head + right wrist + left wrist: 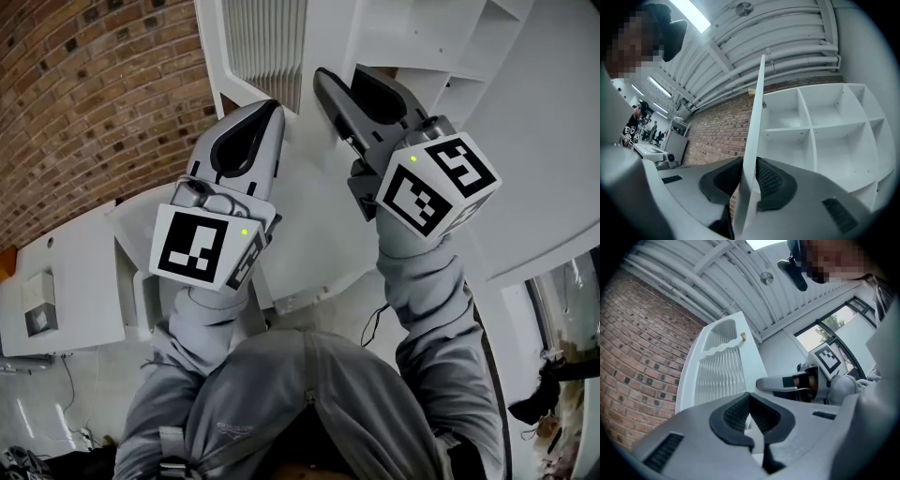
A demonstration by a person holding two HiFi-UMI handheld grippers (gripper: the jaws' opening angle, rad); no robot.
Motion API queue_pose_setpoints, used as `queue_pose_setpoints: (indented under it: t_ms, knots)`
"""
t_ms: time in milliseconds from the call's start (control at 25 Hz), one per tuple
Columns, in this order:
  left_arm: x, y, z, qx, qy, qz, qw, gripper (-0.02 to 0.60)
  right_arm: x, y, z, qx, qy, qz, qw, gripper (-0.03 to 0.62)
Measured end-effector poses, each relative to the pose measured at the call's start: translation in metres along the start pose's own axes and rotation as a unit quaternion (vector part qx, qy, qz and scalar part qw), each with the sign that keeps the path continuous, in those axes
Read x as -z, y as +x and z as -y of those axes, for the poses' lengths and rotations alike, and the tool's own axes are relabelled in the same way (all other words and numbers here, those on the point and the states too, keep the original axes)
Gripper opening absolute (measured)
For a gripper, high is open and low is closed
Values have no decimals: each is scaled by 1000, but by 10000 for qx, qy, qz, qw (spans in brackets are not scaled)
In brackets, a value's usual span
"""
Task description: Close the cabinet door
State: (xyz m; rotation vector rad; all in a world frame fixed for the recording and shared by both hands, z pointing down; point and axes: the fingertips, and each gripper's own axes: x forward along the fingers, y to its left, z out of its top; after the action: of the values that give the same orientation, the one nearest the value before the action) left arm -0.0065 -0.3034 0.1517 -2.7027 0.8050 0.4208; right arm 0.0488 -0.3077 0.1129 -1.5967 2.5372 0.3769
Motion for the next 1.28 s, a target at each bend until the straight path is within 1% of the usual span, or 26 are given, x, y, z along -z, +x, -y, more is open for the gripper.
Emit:
queue_pose_setpoints:
  t_ms: [400,640,880,960,1280]
  knots:
    - [17,8,10,416,-227,-117,9988,3,3,-1,29,57,137,-81,9999,92]
    - [23,20,10,490,-225,-167,9984,3,5,-1,53,21,209,-95,9997,92]
    - [27,43,9,470,-116,-100,9988,3,9,4,80,-207,297,21,9993,97]
    - [31,54,11,450,-89,-80,9989,3,12,4,88,-340,338,81,9988,97]
    - [42,102,17,321,-27,-26,9995,3,22,13,122,-882,443,59,9951,101]
